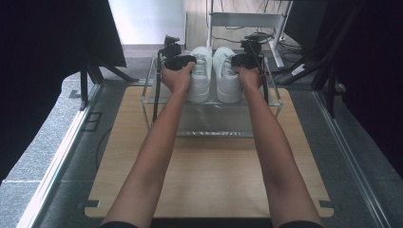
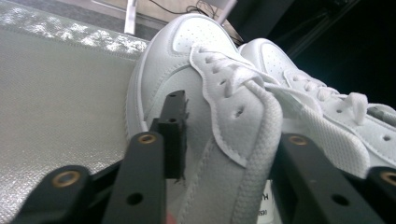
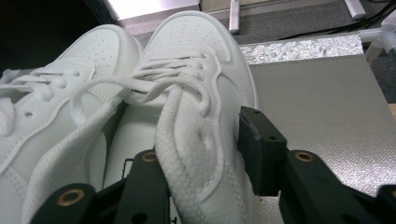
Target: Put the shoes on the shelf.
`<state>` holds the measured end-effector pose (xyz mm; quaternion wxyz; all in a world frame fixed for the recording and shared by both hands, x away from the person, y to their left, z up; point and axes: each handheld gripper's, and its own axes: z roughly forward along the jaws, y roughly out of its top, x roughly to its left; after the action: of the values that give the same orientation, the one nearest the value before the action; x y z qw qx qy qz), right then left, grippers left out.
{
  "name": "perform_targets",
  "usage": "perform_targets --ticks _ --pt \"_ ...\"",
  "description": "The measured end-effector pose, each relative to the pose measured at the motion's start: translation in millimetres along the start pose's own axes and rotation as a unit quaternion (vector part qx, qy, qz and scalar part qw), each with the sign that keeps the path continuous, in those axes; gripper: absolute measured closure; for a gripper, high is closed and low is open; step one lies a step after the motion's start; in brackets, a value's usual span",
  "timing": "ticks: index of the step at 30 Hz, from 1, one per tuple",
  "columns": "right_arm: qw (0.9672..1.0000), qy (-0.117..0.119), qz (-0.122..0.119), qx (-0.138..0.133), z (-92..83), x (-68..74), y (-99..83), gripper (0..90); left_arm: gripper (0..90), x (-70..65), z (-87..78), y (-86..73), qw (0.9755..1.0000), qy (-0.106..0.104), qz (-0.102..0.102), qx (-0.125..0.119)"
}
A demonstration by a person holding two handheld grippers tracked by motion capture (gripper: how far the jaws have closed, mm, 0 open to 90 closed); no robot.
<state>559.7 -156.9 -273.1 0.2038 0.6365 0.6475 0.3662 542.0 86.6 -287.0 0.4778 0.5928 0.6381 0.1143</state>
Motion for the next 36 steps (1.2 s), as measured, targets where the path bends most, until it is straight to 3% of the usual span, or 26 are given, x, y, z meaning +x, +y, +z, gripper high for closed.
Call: perform_targets --ticks 3,6,7,8,9,11,13,16,17,19,20,21,23,25,28,36 --pt "0.9991 0.027 0.004 -0.032 -9.4 -5.9 -1.0 49.9 50.6 5.1 -7.4 3.0 0.9995 -0.030 -0.008 0.001" --pt "0.9983 0.040 -0.004 -0.043 -16.7 -10.1 -0.5 47.4 51.3 5.7 -21.8 6.4 0.9990 -0.042 -0.004 -0.015" --pt "0.9969 0.054 -0.003 -0.057 -27.7 -14.7 0.2 47.4 52.8 5.6 -33.4 8.9 0.9984 -0.048 0.004 -0.028" --pt "0.9969 0.054 -0.003 -0.057 -27.7 -14.7 0.2 47.4 54.1 5.6 -33.4 8.9 0.9984 -0.048 0.004 -0.028" --pt "0.9946 0.069 -0.008 -0.078 -40.2 -17.7 -0.3 47.4 55.5 5.4 -39.2 9.9 0.9983 -0.048 0.010 -0.033" --pt "0.9938 0.075 -0.014 -0.081 -45.8 -18.6 -0.8 47.5 57.3 5.2 -49.6 10.2 0.9975 -0.052 0.023 -0.041" --pt "0.9917 0.084 -0.032 -0.092 -56.9 -20.4 -3.7 49.5 62.4 5.3 -58.3 8.6 0.9958 -0.068 0.044 -0.042" --pt "0.9893 0.098 -0.041 -0.100 -72.0 -24.2 -10.6 55.2 68.3 6.6 -70.8 3.6 0.9939 -0.069 0.078 -0.034" --pt "0.9879 0.104 -0.049 -0.104 -81.2 -28.7 -17.0 60.9 72.5 10.3 -80.0 -0.5 0.9931 -0.069 0.088 -0.035" --pt "0.9868 0.108 -0.054 -0.108 -85.6 -31.3 -20.5 64.5 75.3 13.1 -84.8 -2.3 0.9926 -0.073 0.090 -0.035" --pt "0.9858 0.111 -0.067 -0.107 -92.6 -38.1 -27.0 71.1 81.5 16.4 -88.8 -3.9 0.9924 -0.072 0.093 -0.036" --pt "0.9859 0.112 -0.071 -0.101 -94.8 -42.0 -30.1 73.1 84.4 24.3 -93.4 -8.4 0.9924 -0.054 0.106 -0.031" --pt "0.9860 0.113 -0.075 -0.097 -96.4 -45.8 -33.7 75.7 87.7 29.6 -94.7 -11.1 0.9928 -0.055 0.103 -0.025" --pt "0.9851 0.115 -0.098 -0.082 -97.6 -55.2 -47.3 80.8 89.5 43.7 -97.3 -21.6 0.9932 -0.073 0.088 -0.020" --pt "0.9841 0.111 -0.116 -0.075 -93.8 -62.5 -62.5 85.3 89.8 52.7 -96.0 -32.9 0.9924 -0.088 0.086 -0.008" --pt "0.9846 0.122 -0.113 -0.055 -72.8 -69.7 -86.5 89.7 89.7 67.9 -80.9 -55.0 0.9929 -0.091 0.076 0.014"
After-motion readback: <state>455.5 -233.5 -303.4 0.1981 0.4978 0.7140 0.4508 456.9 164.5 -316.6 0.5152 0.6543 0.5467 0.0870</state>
